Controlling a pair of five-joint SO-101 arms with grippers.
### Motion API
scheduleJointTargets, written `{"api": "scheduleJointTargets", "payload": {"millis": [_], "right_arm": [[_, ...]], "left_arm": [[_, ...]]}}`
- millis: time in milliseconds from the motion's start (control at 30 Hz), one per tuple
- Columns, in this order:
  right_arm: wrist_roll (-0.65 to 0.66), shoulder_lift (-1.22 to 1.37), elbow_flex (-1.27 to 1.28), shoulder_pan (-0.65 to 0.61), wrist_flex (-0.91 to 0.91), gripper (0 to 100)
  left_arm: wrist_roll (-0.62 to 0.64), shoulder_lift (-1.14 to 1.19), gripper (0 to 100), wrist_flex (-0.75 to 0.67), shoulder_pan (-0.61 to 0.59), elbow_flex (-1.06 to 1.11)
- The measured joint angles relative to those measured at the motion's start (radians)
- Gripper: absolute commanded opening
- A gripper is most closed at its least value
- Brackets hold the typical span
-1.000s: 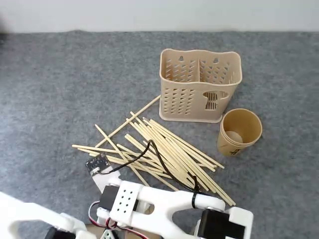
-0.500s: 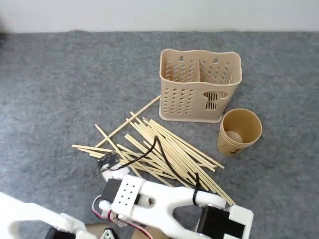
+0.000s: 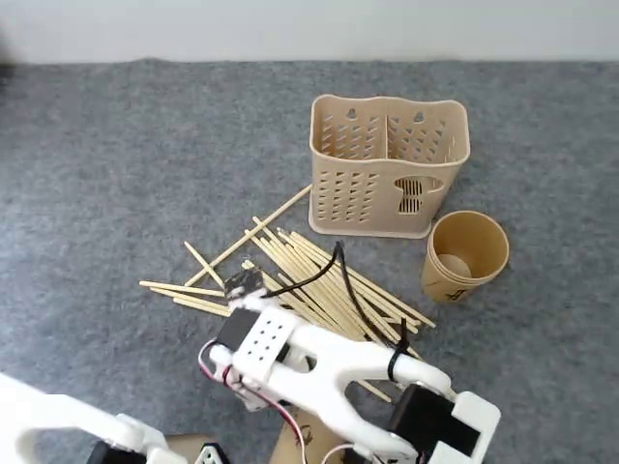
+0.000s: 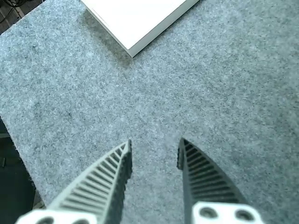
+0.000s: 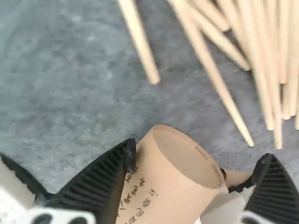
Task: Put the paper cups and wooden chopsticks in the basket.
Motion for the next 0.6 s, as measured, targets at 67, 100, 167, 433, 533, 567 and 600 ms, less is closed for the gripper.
{"api": "scheduleJointTargets", "payload": {"millis": [67, 100, 167, 433, 533, 567, 600], "right_arm": [[0.000, 0.000, 0.000, 0.008, 0.032, 38.2], [0.000, 0.000, 0.000, 0.008, 0.046, 38.2], [0.000, 0.000, 0.000, 0.008, 0.061, 38.2], [0.000, 0.000, 0.000, -0.049, 0.064, 20.2], [0.003, 0.000, 0.000, -0.074, 0.032, 11.4], [0.006, -0.002, 0.000, -0.074, 0.023, 9.8], [0.008, -0.005, -0.003, -0.072, 0.009, 7.9]], "left_arm": [[0.000, 0.000, 16, 0.000, 0.000, 0.000], [0.000, 0.000, 16, 0.000, 0.000, 0.000], [0.000, 0.000, 16, 0.000, 0.000, 0.000], [0.000, 0.000, 16, 0.000, 0.000, 0.000], [0.000, 0.000, 16, 0.000, 0.000, 0.000], [0.000, 0.000, 16, 0.000, 0.000, 0.000], [0.000, 0.000, 16, 0.000, 0.000, 0.000]]}}
